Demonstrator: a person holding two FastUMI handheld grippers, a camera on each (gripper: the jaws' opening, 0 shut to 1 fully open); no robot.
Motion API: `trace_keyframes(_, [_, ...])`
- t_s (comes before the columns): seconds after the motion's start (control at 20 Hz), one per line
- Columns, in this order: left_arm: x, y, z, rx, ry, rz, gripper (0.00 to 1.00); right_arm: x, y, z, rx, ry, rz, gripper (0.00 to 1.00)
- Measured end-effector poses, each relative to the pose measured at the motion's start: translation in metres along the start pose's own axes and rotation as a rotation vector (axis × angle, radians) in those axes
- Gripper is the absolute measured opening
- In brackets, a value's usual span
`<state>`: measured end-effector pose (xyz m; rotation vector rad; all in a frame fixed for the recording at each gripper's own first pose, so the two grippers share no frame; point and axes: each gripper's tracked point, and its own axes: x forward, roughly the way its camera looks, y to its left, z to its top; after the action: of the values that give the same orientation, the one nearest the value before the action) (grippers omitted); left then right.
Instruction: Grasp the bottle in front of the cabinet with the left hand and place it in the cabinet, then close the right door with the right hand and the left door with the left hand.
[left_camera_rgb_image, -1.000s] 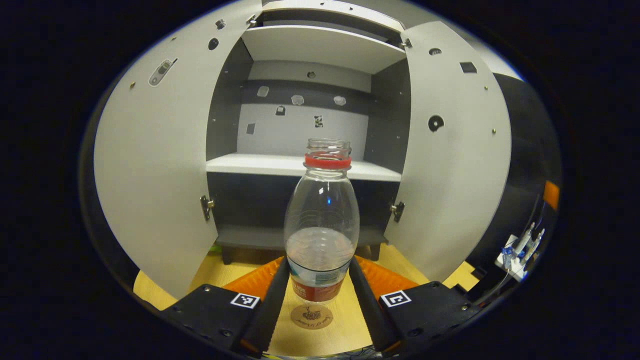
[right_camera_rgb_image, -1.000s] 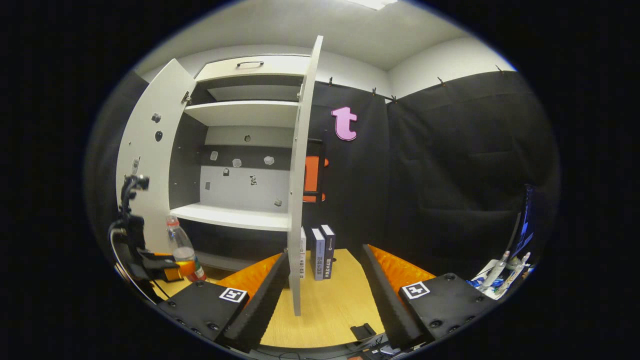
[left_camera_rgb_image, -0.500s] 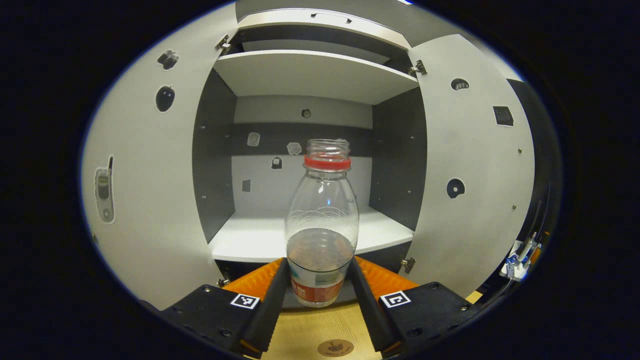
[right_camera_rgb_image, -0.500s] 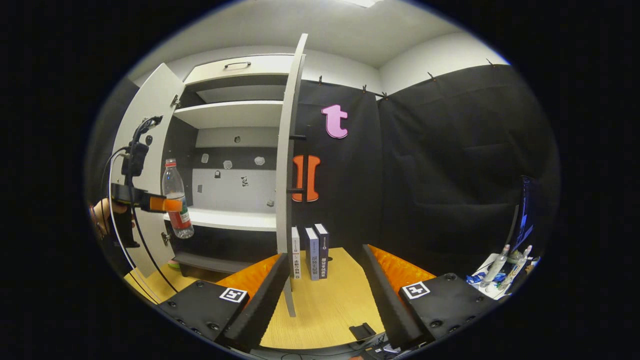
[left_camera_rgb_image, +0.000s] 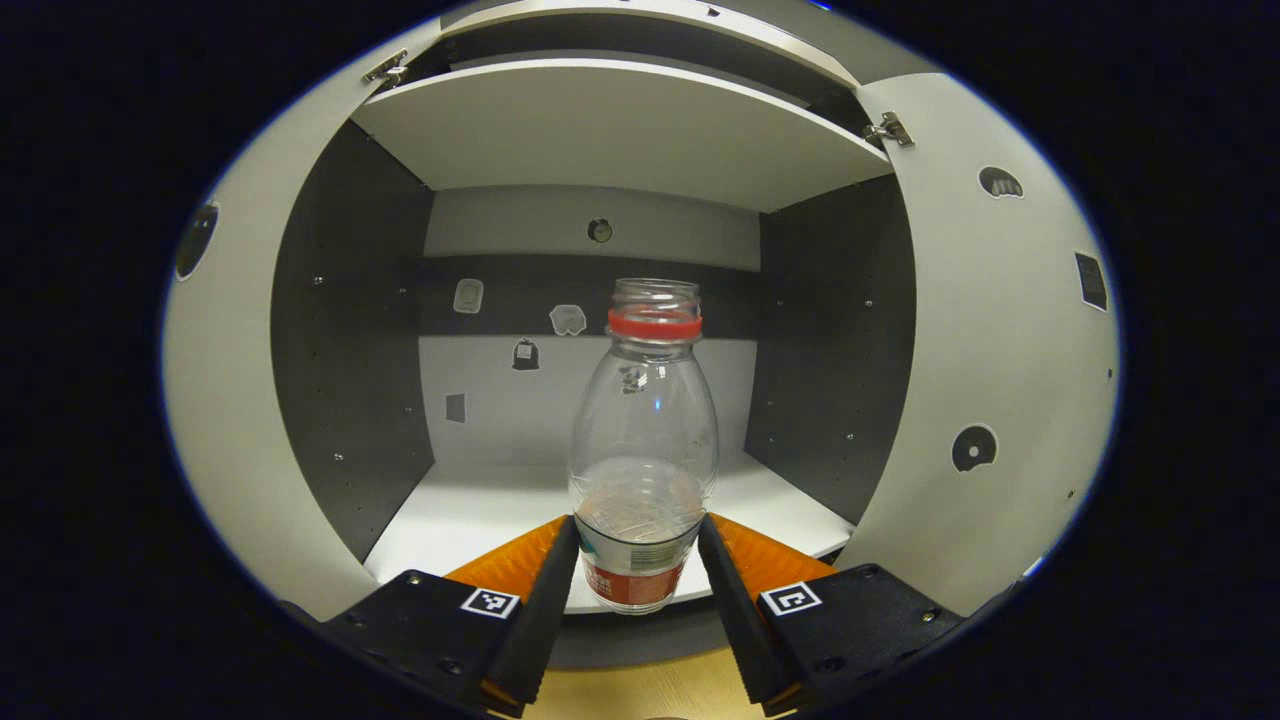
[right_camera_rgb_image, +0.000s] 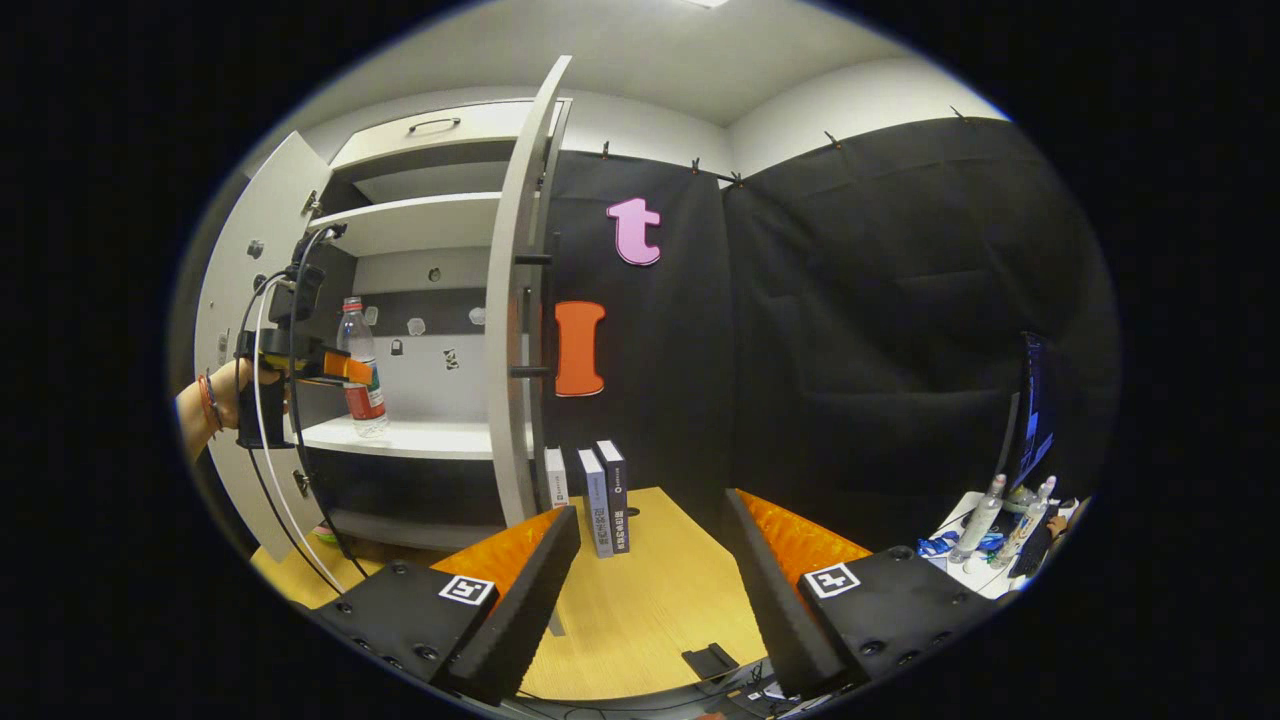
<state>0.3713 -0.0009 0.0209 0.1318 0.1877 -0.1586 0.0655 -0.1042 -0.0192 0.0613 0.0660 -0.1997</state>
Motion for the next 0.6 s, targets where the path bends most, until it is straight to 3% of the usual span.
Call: trace_keyframes(0.6, [0.053,-0.003,-0.025,-0.02,0.085,0.02,0.77,0.028,-0.008,-0.007,0.005,0.039,-0.013,0.97])
